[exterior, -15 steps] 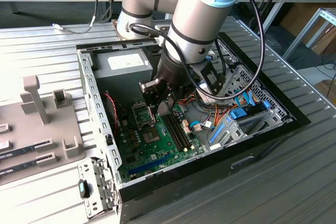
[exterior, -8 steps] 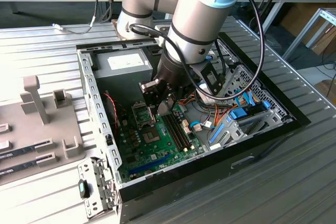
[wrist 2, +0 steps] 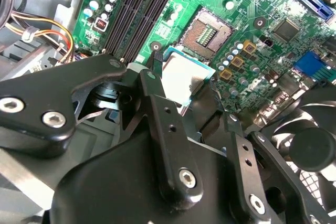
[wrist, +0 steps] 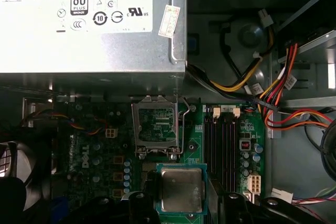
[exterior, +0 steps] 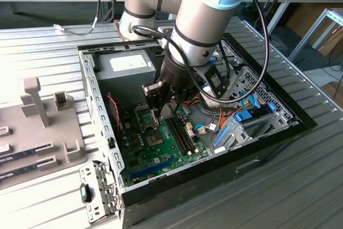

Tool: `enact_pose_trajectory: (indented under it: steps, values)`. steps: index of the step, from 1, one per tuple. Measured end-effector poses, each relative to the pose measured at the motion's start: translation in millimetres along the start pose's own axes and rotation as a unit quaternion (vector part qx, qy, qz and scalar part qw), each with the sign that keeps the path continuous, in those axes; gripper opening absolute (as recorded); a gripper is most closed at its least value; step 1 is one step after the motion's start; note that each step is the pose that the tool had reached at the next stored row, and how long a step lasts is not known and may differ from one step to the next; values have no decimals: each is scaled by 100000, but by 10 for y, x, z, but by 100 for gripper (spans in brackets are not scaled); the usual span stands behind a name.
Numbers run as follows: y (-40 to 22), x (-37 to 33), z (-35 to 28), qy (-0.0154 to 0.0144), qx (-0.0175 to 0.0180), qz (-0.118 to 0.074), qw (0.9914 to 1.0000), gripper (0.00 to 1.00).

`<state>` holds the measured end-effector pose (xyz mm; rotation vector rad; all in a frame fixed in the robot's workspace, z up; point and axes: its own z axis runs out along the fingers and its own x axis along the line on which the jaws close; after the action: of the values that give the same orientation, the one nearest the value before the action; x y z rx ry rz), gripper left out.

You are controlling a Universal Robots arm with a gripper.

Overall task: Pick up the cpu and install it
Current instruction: 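Place the cpu into insertion slot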

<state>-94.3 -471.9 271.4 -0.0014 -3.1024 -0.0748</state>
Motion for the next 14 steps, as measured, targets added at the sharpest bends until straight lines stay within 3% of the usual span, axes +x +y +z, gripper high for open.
enact_pose_trajectory:
  steps: [7, 14]
  values:
    - [11, -1, 15, -2, -5, -4, 100000, 47]
    - [83, -2, 48, -4, -4, -1, 100000, 47]
